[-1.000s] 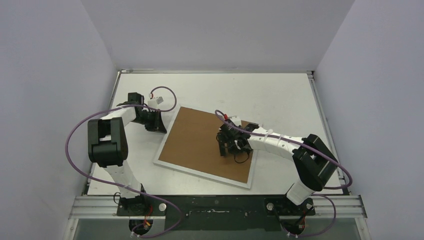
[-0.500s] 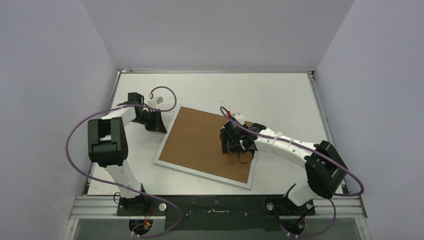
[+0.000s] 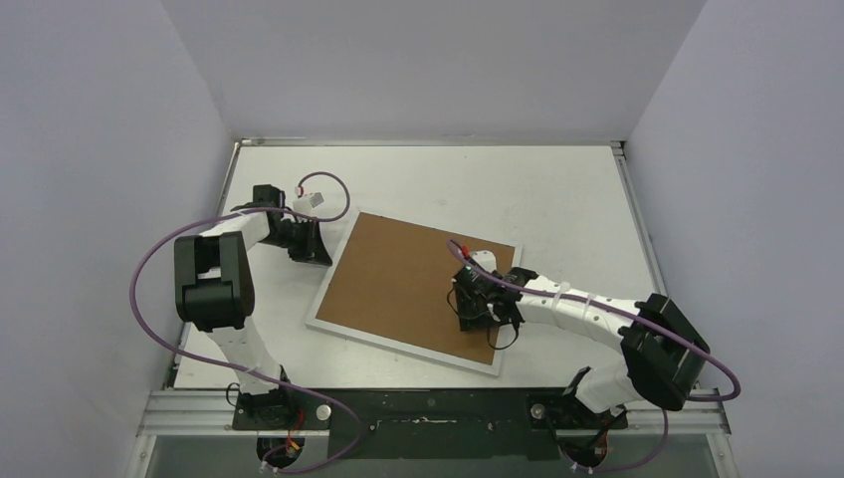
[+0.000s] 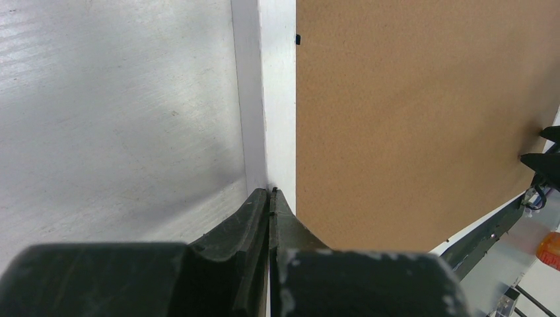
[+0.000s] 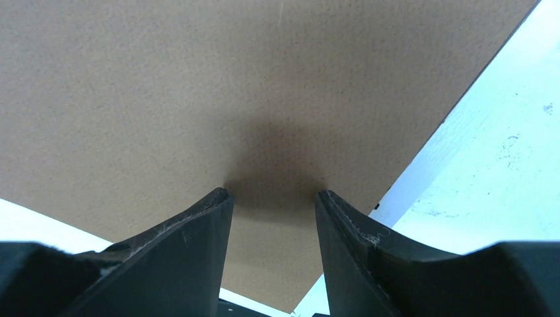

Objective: Put the photo into the frame

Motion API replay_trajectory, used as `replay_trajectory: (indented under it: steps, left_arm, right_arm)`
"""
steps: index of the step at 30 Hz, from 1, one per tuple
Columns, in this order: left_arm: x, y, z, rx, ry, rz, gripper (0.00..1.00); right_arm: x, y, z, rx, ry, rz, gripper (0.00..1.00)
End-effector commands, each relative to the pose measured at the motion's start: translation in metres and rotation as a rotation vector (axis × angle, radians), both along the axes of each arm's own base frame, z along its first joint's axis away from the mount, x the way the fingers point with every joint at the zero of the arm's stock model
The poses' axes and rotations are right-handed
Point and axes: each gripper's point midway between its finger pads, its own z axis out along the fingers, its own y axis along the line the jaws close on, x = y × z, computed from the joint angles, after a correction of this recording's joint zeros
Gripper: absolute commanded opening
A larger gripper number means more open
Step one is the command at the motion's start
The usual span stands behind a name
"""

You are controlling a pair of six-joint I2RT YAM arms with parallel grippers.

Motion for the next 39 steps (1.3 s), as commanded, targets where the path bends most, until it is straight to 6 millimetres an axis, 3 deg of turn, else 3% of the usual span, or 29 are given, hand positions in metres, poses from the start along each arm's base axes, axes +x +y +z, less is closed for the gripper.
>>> replay_trajectory:
  steps: [1,31,36,39]
  left_arm:
    - [-0.013,0.018,-0.028,0.103,0.068,-0.015,0.00]
    - [-0.009,0.018,-0.026,0.101,0.067,-0.011,0.00]
    - [-0.009,0.018,-0.025,0.102,0.065,-0.011,0.00]
    - [-0.008,0.018,-0.024,0.103,0.065,-0.010,0.00]
  right_arm:
    - [-0.001,0.004,-0.011,-0.004,0.009,0.001,0.49]
    - [-0.023,-0.022,-0.052,-0.131,0.095,0.016,0.47]
    - [-0.015,-0.018,-0.043,-0.137,0.058,0.019,0.47]
    - [-0.006,0.003,-0.022,-0.083,0.002,0.045,0.47]
